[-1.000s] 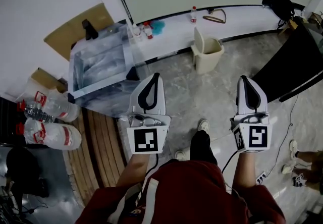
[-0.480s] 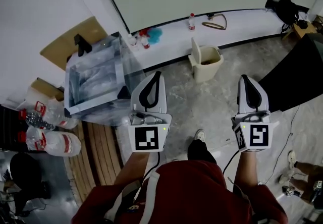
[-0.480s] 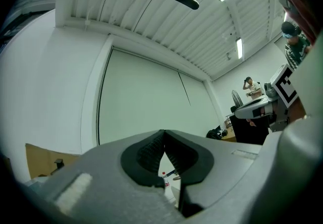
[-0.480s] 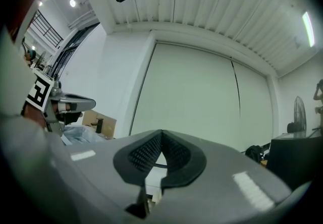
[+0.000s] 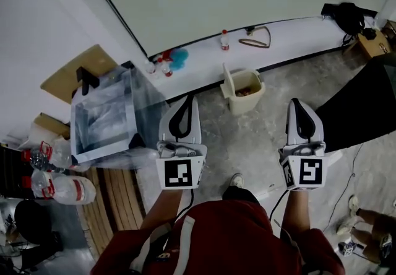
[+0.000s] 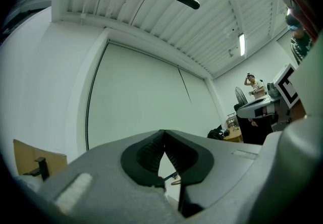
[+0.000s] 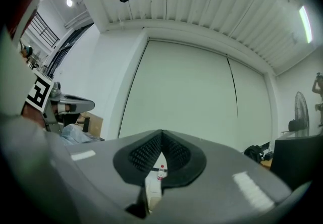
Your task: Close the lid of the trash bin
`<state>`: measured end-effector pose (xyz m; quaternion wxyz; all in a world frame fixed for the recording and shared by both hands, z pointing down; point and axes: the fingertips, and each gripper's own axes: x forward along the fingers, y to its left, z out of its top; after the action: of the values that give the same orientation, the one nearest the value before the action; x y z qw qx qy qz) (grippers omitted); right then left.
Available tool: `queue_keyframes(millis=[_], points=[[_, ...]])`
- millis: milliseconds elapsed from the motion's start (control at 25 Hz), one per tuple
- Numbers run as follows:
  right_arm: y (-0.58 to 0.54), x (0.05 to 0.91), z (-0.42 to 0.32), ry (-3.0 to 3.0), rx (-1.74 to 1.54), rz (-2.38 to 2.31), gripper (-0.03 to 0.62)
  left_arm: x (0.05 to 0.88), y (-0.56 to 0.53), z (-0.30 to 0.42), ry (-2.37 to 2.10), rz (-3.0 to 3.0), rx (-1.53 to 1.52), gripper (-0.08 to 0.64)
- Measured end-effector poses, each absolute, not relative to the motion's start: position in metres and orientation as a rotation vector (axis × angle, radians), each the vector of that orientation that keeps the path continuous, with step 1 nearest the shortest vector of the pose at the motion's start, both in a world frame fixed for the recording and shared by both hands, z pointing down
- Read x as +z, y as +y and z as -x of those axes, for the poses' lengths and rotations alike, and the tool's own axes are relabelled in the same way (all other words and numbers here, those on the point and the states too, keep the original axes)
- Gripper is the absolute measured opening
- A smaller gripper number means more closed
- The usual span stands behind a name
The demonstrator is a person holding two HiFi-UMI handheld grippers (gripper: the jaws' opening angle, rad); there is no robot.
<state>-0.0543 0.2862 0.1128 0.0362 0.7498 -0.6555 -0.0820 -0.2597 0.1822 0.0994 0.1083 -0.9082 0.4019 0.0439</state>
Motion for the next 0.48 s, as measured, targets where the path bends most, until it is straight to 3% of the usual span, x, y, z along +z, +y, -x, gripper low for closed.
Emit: queue_keyframes(millis=[480], points=[[0.247,0.126,-0.026,-2.028,-0.235,-2.339,0.000,0.114,0.139,0.170,1.175,2.693,0.109,0.005]])
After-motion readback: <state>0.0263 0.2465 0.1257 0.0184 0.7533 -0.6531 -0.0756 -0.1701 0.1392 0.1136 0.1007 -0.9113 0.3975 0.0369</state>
